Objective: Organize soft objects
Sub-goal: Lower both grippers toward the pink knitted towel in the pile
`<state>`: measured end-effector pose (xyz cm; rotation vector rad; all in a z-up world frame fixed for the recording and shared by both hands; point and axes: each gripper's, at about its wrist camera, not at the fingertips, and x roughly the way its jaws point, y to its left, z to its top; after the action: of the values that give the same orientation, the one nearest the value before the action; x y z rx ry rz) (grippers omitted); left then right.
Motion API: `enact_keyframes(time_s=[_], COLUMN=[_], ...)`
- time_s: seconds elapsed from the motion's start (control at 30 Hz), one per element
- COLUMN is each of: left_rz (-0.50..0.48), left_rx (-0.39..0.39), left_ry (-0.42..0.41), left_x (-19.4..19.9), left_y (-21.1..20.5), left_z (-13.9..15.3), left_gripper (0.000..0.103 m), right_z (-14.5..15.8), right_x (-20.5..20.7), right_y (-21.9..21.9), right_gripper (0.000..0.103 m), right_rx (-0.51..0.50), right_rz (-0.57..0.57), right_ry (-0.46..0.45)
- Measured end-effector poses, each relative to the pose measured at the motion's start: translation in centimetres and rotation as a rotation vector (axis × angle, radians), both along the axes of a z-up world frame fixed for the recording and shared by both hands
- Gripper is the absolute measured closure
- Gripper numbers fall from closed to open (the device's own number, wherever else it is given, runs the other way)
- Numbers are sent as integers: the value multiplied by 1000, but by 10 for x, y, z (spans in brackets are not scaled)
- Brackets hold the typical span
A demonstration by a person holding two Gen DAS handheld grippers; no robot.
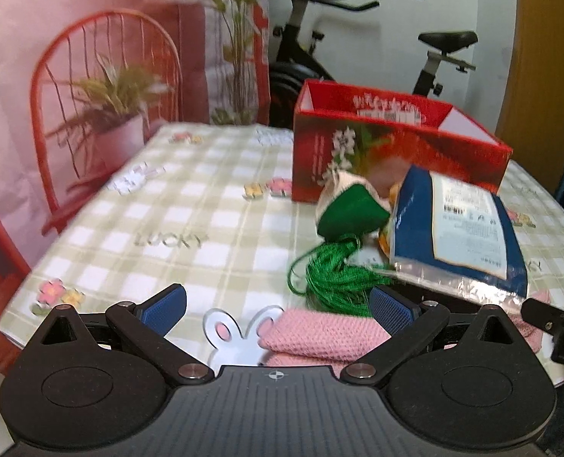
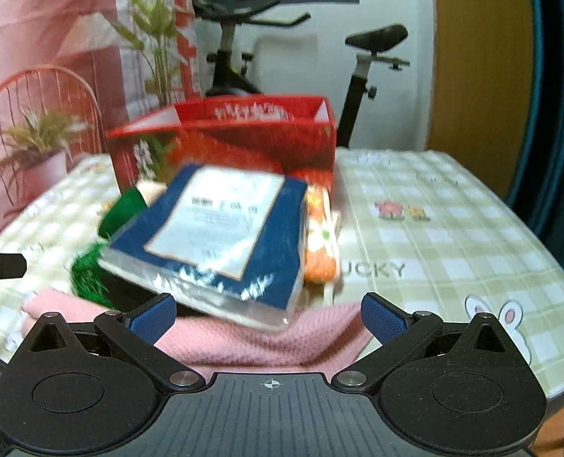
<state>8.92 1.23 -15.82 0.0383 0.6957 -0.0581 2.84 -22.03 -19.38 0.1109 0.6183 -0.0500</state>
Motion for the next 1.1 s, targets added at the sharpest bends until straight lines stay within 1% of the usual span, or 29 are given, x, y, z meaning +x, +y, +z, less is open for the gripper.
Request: enact_keyframes(time_s=[0.17,0.3,0.5,0.7,0.77,0.87,1.1], left_rz=[-6,-9,-15,-19,-14,3,-8], left_rx=[27,35,47,18,-8,-64,-55], left_ry=[49,96,142,169,178,194,179], left_x=[8,13,21,24,26,29,34], left_y=[-4,-5,-5,-2,0,6,3], left_z=[-22,-34,-50,-57,-59,-62,-67], left_gripper=[0,0,0,0,0,0,0], right_z=[-22,-30,-43,-51,-52,-53,-54], right_x=[9,12,21,28,28,29,28], right_y=[3,1,2,-2,-3,-3,1], right_gripper=[0,0,0,0,0,0,0], right_rx=[-15,-17,-23,18,30,24,14], right_rz=[19,28,41,42,42,47,40], right_ry=[37,50,84,99,100,93,85])
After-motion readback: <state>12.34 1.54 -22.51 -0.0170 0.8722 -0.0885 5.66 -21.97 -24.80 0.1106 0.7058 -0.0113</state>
